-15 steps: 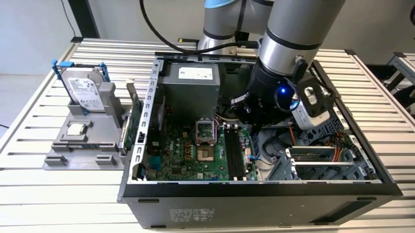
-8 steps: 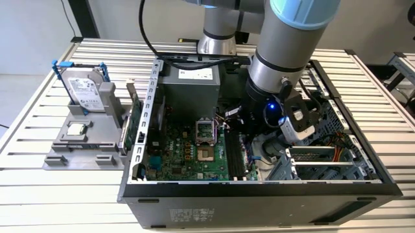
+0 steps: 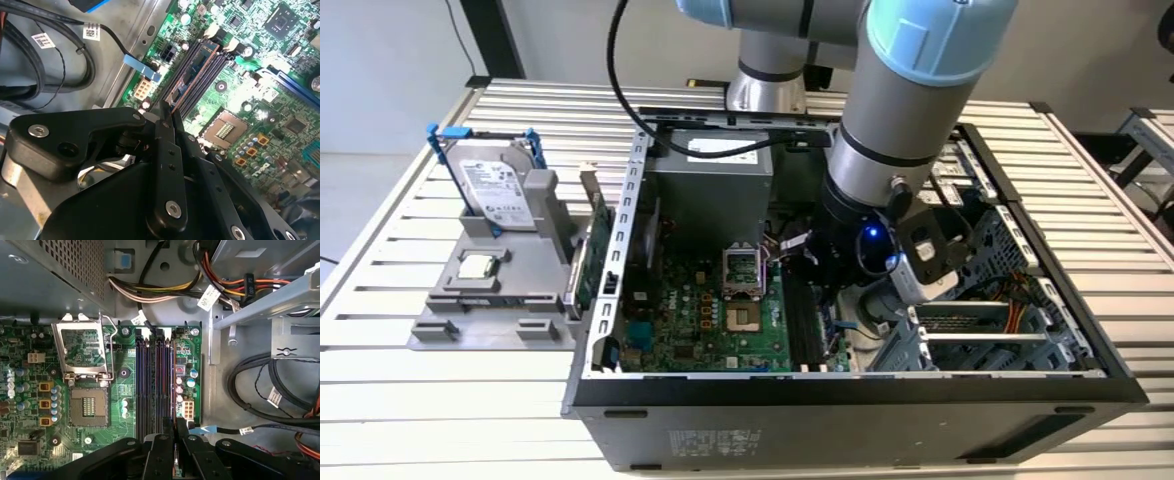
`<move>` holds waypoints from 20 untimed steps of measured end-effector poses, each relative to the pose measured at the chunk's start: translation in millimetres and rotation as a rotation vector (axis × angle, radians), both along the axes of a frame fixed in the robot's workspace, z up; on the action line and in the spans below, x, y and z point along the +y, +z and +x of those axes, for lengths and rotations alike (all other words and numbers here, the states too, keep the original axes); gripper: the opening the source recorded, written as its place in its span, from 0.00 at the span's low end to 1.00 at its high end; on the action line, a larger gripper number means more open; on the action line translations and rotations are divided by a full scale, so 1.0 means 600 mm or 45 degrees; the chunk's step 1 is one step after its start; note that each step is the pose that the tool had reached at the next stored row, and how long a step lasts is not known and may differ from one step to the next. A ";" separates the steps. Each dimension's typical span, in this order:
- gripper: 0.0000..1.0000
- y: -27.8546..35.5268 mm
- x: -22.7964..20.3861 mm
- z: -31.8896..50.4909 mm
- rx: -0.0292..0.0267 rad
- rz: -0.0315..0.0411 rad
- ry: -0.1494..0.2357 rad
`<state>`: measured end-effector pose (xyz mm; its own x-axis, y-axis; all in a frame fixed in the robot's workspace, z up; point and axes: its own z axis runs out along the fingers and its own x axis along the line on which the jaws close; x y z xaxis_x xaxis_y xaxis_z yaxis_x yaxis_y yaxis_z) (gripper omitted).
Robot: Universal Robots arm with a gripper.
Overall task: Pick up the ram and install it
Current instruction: 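Insert the ram into the slot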
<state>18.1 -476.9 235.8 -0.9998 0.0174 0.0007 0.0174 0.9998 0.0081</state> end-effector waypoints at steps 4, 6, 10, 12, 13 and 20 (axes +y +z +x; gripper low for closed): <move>0.00 -0.012 0.0000 0.000 0.0003 0.0001 0.002; 0.00 -0.012 0.0000 0.000 0.0015 -0.0002 0.002; 0.00 -0.021 0.0000 0.000 0.0023 0.0002 0.011; 0.00 -0.026 0.0001 0.000 0.0026 -0.0003 0.012; 0.00 -0.028 0.0002 0.000 0.0032 -0.0007 0.012; 0.00 -0.031 0.0010 -0.001 0.0188 -0.0115 0.014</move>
<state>17.7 -476.4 217.2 -0.9999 0.0063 0.0154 0.0063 1.0000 -0.0011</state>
